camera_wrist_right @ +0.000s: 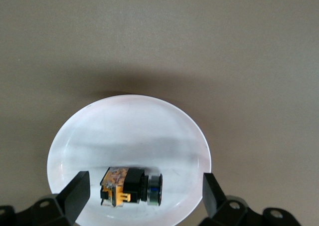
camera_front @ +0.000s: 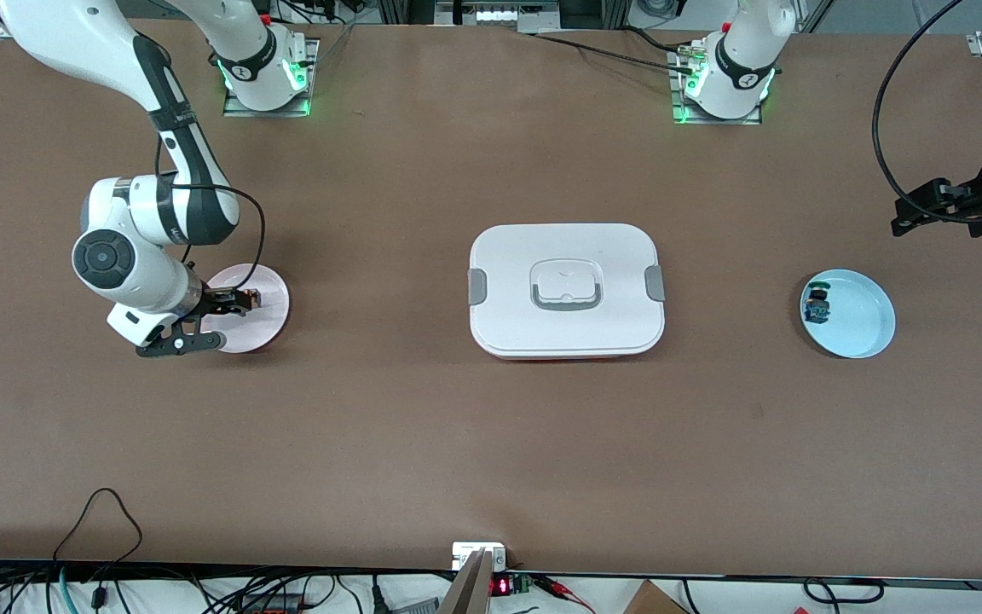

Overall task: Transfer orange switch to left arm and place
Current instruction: 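Move the right gripper down over the orange switch on the white plate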

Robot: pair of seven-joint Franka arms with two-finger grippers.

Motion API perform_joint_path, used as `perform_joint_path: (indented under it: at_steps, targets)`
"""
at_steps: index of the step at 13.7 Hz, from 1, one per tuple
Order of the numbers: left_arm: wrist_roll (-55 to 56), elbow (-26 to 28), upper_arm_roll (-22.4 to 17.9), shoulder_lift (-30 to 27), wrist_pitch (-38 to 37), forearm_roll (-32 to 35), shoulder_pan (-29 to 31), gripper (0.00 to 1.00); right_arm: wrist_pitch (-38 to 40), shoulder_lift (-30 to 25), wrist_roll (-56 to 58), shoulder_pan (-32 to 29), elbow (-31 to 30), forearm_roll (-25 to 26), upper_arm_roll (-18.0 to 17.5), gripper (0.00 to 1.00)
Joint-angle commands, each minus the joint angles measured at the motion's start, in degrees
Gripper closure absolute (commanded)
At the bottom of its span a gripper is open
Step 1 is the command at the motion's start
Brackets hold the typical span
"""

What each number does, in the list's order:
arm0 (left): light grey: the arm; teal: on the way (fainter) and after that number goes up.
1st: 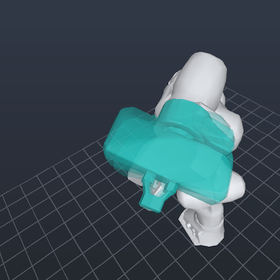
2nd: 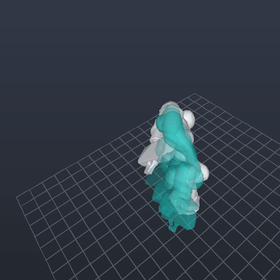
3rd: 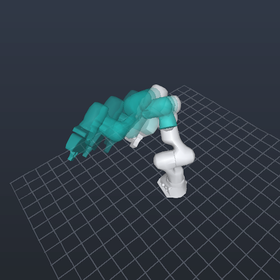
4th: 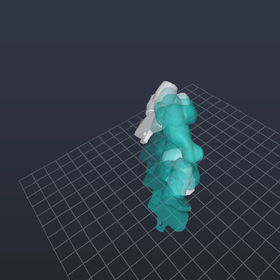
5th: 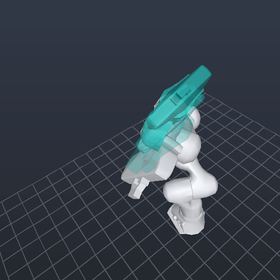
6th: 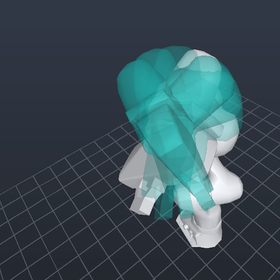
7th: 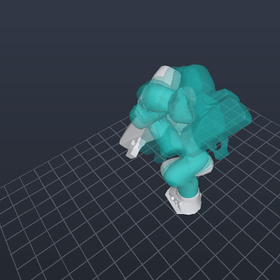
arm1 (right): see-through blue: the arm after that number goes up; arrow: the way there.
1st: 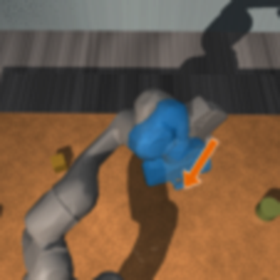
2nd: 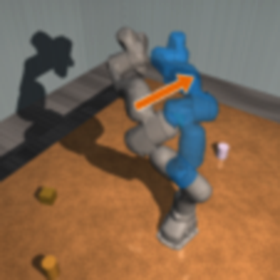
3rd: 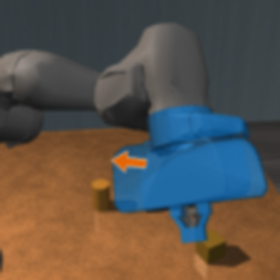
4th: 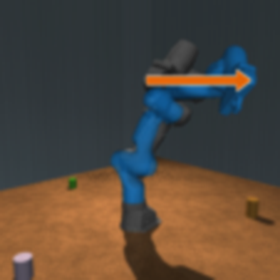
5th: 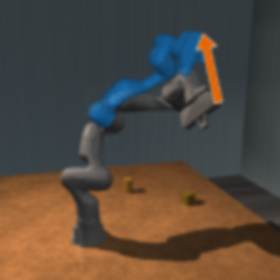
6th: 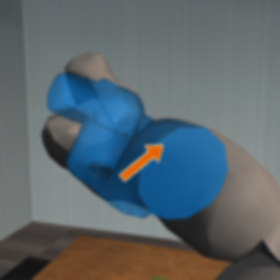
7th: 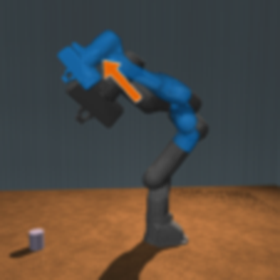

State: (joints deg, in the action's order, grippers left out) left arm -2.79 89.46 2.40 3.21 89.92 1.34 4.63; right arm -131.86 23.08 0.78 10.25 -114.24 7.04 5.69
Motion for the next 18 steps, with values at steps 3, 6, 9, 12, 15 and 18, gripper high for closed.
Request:
perform_joint_path:
  at_steps: [3, 6, 9, 12, 15, 18]
  targets:
    - [0.07, -1.92, 0.14, 0.75, -1.5, -0.99, 0.2, 0.0, -2.08, 0.03, 0.27, 0.3, -1.68, 2.45, -0.06, 0.0]
    - [0.07, -1.92, 0.14, 0.75, -1.5, -0.9, 0.11, 0.0, -2.79, 0.91, -0.51, 1.08, -1.6, 2.45, -0.06, 0.0]
    - [0.16, -1.92, 0.14, 0.75, -1.59, -0.9, 0.2, 0.0, -2.96, 1.61, -1.39, 1.18, -1.6, 2.28, -0.06, 0.0]
    - [0.16, -1.92, 0.14, 0.75, -1.59, -0.9, 0.2, 0.0, -3.23, 1.97, -1.48, 1.18, -1.6, 1.84, -0.06, 0.0]
    - [0.16, -1.92, 0.14, 0.75, -1.59, -0.9, 0.2, 0.0, -3.23, 2.06, -1.84, 1.18, -1.68, 1.75, -0.06, 0.0]
    - [0.16, -1.92, 0.14, 0.75, -1.59, -0.99, 0.12, 0.0, -3.58, 2.58, -1.84, 1.18, -2.12, 1.75, -0.06, 0.0]
